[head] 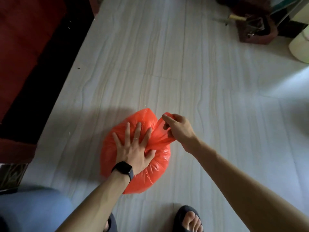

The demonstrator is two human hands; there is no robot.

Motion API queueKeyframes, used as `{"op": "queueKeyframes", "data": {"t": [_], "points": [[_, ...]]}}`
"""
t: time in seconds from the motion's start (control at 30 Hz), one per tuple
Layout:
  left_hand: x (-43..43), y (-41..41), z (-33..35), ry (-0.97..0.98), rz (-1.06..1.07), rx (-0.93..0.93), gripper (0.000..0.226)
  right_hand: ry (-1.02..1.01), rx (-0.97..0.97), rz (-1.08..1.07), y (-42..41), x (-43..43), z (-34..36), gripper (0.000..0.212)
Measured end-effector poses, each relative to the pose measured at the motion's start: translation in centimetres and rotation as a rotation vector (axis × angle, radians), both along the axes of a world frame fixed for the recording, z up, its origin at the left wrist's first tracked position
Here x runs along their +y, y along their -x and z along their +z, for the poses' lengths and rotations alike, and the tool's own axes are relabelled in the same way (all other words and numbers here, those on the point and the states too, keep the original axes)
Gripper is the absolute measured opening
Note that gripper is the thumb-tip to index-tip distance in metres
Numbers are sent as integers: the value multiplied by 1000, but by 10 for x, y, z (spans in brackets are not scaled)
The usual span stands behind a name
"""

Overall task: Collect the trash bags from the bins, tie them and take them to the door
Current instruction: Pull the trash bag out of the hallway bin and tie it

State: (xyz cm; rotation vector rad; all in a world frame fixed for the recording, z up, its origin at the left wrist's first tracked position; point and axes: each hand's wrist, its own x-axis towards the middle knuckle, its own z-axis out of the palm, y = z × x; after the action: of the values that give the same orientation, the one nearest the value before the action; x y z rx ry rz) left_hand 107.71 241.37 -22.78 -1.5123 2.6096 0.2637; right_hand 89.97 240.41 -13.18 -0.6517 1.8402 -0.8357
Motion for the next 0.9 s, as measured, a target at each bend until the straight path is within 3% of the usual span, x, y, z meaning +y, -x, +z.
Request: {"op": "queueKeyframes", "data": {"t": [0.13,0.27,0.43,0.5,0.67,0.8,0.9], "points": [[-8,-4,33,-299,29,-116,83,-58,-38,-7,-5,3,45,30],[-35,-16,118,-594,-32,-269,87,-176,-97,51,-26,11,110,24],[-49,-34,252,-681,64,-298,60,-370,-79,237,-65,28,182,21],[-56,-38,321,-712,70,-338,46,-444,-4,284,-69,35,220,32],[-71,-32,486,-665,29,-317,51,-461,14,147,-52,47,360,43],[-89,-8,608,-602,-49,-244,52,-398,69,21,-8,44,494,19],[-97,22,697,-562,-102,-179,51,-350,95,-75,25,53,605,18]]}}
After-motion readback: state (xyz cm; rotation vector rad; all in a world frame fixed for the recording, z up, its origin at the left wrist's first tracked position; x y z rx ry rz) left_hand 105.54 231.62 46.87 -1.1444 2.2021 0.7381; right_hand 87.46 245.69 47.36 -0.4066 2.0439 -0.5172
